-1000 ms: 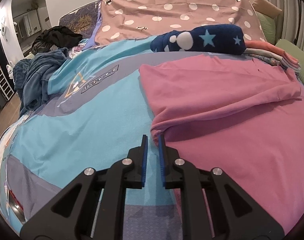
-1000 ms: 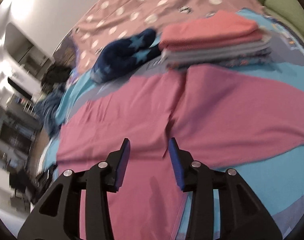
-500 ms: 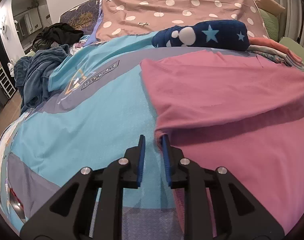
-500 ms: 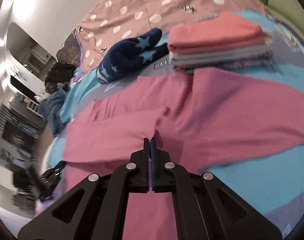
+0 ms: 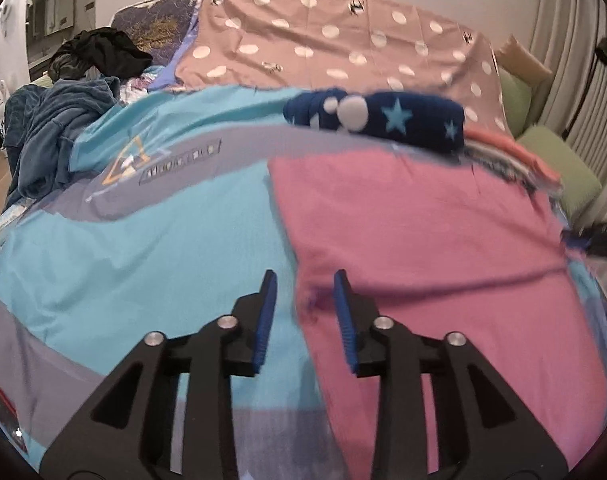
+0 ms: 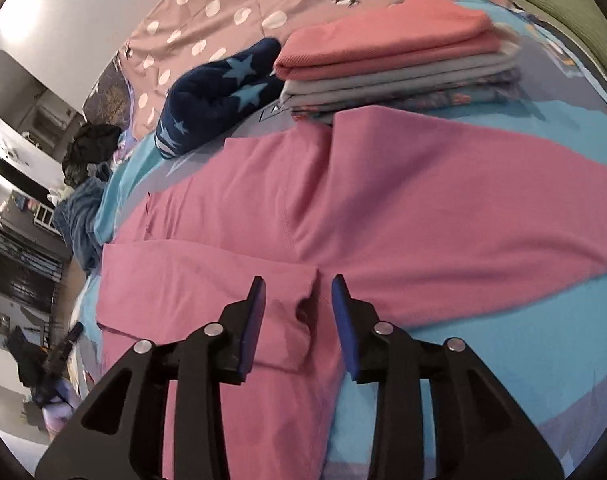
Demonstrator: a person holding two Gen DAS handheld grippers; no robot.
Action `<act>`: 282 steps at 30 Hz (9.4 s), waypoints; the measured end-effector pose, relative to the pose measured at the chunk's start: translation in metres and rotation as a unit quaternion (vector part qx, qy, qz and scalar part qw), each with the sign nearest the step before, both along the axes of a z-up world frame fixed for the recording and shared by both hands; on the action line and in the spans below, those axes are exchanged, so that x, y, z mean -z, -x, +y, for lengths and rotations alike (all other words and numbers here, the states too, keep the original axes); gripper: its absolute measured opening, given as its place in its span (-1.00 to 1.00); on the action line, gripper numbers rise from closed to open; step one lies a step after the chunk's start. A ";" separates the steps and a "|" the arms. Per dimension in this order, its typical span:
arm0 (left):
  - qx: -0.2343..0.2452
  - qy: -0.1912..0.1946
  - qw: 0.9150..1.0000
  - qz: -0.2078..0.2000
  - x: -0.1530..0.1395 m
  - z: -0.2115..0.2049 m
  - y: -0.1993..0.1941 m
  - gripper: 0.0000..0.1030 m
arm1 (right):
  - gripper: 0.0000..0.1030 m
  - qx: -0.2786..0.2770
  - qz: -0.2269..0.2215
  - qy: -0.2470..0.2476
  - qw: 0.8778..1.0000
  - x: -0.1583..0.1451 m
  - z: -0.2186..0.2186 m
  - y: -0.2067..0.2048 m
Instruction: Fold small clothes
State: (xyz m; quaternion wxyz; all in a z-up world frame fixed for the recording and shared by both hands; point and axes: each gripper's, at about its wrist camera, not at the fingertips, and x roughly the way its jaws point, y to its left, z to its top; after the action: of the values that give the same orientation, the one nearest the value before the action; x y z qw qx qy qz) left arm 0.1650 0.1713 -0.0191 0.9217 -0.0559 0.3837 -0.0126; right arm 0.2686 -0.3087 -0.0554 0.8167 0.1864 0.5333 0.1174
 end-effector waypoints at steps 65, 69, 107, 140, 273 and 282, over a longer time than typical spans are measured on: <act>0.119 -0.016 0.991 0.064 0.037 -0.177 -0.103 0.22 | -0.87 0.479 -0.083 -0.202 0.850 0.103 -0.339 0.126; 0.116 -0.006 0.991 0.068 0.044 -0.174 -0.104 0.22 | -0.91 0.472 -0.103 -0.208 0.850 0.090 -0.336 0.124; 0.121 0.173 0.977 0.043 0.045 -0.131 -0.098 0.25 | -0.30 -0.124 -0.144 -0.024 0.981 0.005 0.112 0.035; 0.156 0.070 0.984 -0.050 -0.079 -0.120 -0.084 -0.97 | 0.00 0.006 -0.198 0.028 0.980 -0.021 0.003 0.075; 0.138 -0.225 0.964 0.028 0.033 -0.077 -0.045 -0.84 | -0.66 -0.011 -0.124 0.235 0.964 0.016 0.024 0.074; 0.084 -0.146 0.986 -0.016 0.006 -0.052 -0.032 -0.25 | -0.43 0.009 -0.155 0.156 0.975 -0.027 0.012 0.084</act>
State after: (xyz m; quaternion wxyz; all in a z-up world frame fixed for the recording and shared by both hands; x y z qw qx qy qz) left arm 0.1967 0.1188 -0.0253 0.9217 0.1117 0.3698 -0.0346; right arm 0.1848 -0.2969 -0.0281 0.9097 0.0410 0.4099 0.0529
